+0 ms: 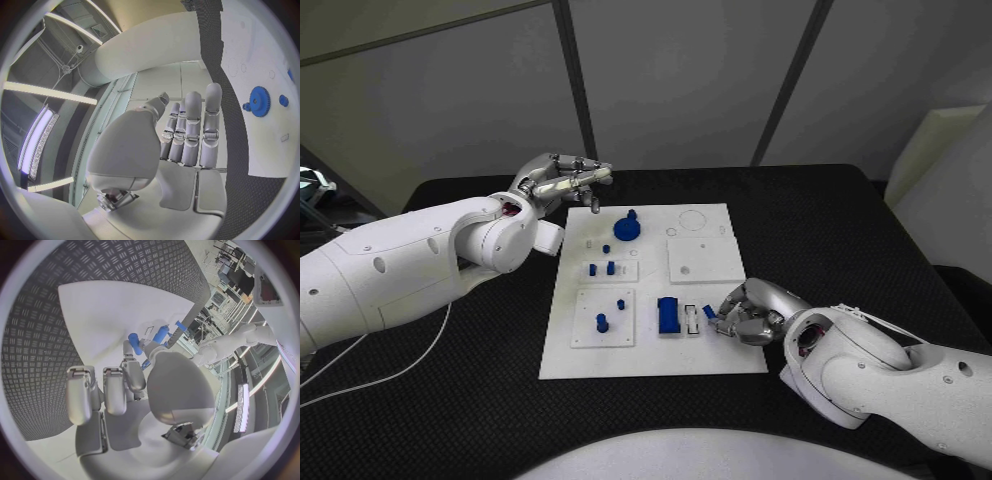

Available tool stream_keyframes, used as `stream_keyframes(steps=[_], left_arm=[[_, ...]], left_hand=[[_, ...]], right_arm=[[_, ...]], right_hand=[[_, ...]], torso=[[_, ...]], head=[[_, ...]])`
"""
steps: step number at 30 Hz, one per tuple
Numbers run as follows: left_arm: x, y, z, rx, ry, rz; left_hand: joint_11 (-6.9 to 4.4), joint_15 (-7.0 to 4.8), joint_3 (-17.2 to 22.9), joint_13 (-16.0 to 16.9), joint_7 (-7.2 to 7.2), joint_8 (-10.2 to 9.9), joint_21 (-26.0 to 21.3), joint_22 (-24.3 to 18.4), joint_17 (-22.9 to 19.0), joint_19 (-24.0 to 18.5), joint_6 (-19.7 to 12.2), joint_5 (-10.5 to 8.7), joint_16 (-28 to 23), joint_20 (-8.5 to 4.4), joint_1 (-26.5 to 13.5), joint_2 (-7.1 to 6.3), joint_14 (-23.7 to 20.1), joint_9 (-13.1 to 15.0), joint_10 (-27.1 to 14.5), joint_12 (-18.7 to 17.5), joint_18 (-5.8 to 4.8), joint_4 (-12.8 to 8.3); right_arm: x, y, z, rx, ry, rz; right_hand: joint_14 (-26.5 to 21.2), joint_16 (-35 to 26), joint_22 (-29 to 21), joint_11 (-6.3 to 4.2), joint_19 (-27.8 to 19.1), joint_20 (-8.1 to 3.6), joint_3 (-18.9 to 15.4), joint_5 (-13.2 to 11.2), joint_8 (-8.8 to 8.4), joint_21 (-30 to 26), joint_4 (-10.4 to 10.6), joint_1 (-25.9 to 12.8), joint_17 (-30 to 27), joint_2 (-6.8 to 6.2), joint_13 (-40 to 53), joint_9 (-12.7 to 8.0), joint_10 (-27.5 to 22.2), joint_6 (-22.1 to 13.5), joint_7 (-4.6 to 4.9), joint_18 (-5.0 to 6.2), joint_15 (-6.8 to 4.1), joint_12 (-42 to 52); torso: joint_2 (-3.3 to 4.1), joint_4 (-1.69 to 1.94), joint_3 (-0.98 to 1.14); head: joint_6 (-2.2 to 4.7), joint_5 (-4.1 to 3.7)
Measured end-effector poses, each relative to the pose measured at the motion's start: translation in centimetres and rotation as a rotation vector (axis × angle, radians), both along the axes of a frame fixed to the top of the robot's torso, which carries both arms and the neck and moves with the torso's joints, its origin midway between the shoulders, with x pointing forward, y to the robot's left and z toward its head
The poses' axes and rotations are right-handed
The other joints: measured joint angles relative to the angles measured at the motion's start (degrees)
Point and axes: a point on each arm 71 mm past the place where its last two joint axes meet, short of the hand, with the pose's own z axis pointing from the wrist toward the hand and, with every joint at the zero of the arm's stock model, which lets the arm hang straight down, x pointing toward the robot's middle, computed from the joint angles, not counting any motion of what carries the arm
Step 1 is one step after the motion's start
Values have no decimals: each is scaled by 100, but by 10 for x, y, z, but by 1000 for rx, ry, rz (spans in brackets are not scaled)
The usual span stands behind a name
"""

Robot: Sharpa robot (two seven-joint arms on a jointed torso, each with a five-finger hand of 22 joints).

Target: Assemble the parts on the task board

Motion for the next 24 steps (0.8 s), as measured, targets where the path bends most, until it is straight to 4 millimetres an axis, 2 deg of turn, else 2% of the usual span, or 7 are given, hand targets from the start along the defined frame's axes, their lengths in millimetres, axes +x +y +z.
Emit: stream_keyframes(steps=[3,10,11,15,17,24], left_arm=[[0,1,0,0,0,1],[-1,1,0,0,0,1],[-1,1,0,1,0,1],[-1,2,0,0,0,1],[-1,1,0,0,0,1],[-1,1,0,0,0,-1]], left_hand=[[0,0,0,0,0,0,0,0,0,0,0,0,0,0,0,0,0,0,0,0,0,0],[0,0,0,0,0,0,0,0,0,0,0,0,0,0,0,0,0,0,0,0,0,0],[0,0,0,0,0,0,0,0,0,0,0,0,0,0,0,0,0,0,0,0,-1,0],[0,0,0,0,0,0,0,0,0,0,0,0,0,0,0,0,0,0,0,0,0,0],[0,0,0,0,0,0,0,0,0,0,0,0,0,0,0,0,0,0,0,0,0,0],[0,0,0,0,0,0,0,0,0,0,0,0,0,0,0,0,0,0,0,0,0,0]], right_arm=[[1,2,-2,20,13,-10],[4,9,-5,49,36,-19],[4,11,-5,54,39,-19],[5,16,-7,64,50,-17],[5,18,-7,68,55,-17],[6,23,-8,78,67,-16]], right_hand=[[0,0,0,0,0,0,0,169,0,0,1,-74,0,-11,0,1,0,13,-13,0,0,0],[0,0,0,0,0,0,-38,218,0,0,39,-127,-1,-21,-1,1,0,57,-26,0,1,0],[0,0,0,0,0,0,-43,237,0,0,44,-158,-1,-52,0,3,0,78,-46,0,1,0],[0,0,0,0,0,0,-128,259,1,0,176,-359,-1,-32,-1,37,1,140,-108,0,1,26],[0,0,0,0,0,0,-181,366,16,0,229,-416,-1,-51,-1,39,1,160,-127,0,1,26],[0,0,2,-1,0,0,-198,414,18,0,247,-428,-1,-51,-1,43,0,171,-134,0,1,26]], torso=[[4,0,0],[9,0,3],[9,0,3],[9,-3,4],[9,-7,4],[9,-11,6]], head=[[0,16],[-10,35],[-13,37],[-20,61],[-27,68],[-31,73]])
